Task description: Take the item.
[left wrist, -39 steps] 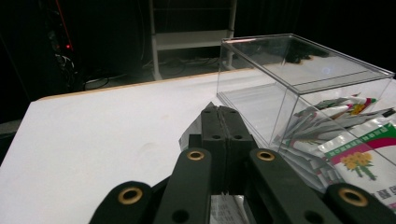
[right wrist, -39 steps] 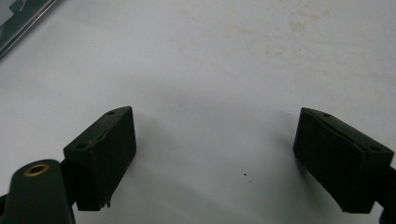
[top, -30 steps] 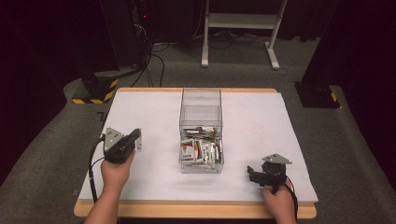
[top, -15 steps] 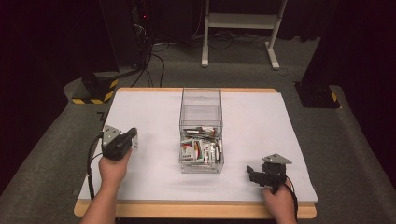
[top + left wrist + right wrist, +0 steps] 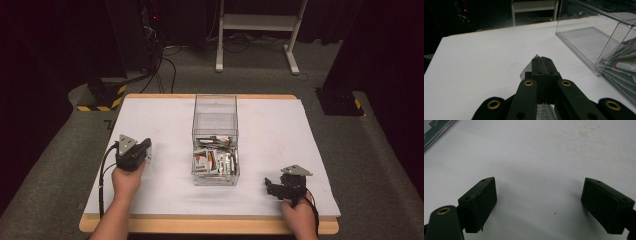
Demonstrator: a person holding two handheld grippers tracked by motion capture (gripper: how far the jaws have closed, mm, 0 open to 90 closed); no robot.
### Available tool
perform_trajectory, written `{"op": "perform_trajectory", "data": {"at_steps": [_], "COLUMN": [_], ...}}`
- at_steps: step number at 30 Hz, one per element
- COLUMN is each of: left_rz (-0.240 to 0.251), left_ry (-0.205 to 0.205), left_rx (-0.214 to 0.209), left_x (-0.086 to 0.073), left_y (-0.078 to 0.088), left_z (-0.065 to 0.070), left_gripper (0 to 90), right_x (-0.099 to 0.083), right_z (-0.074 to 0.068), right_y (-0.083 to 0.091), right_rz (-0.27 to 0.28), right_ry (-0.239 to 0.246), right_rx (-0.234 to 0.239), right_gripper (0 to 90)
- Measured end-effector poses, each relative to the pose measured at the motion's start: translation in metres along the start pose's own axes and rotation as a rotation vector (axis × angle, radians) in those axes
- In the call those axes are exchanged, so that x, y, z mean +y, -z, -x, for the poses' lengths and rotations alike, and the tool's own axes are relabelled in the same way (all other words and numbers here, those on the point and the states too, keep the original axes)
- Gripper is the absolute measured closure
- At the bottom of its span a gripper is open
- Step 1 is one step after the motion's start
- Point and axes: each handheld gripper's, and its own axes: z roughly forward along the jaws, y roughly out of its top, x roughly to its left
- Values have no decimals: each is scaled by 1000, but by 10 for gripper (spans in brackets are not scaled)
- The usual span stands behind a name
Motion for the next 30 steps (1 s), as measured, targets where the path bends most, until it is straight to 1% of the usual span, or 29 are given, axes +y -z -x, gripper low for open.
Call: {"op": "perform_trajectory", "data": {"at_steps": [1, 4, 8, 9, 11, 14, 15, 19, 24, 27, 28, 30], "left_rz": [4, -7, -5, -8, -11, -16, -15, -24, -35, -44, -44, -50], "left_ry": [3, 16, 18, 22, 18, 24, 34, 32, 40, 56, 56, 65], "left_rx": [-3, -10, -16, -21, -24, -30, -35, -38, -50, -78, -78, -103], "left_x": [-1, -3, -3, -3, -4, -4, -4, -5, -6, -7, -7, -7], "left_y": [-2, -9, -12, -14, -17, -21, -22, -28, -33, -37, -37, -38], "left_z": [1, 6, 9, 12, 15, 18, 20, 24, 27, 30, 30, 32], "left_gripper": [896, 895, 894, 893, 892, 891, 890, 891, 891, 884, 867, 815], "right_x": [0, 0, 0, 0, 0, 0, 0, 0, 0, 0, 0, 0], "right_z": [0, 0, 0, 0, 0, 0, 0, 0, 0, 0, 0, 0], "right_y": [0, 0, 0, 0, 0, 0, 0, 0, 0, 0, 0, 0], "right_rz": [0, 0, -1, 0, 0, 0, 0, 0, 0, 0, 0, 0], "right_ry": [0, 0, -1, 0, -1, 1, 1, 2, 1, 1, 1, 1], "right_rx": [0, 0, -1, 0, 0, 0, 0, 0, -1, -1, 0, 0], "right_gripper": [133, 132, 133, 133, 132, 133, 133, 133, 133, 133, 133, 133]}}
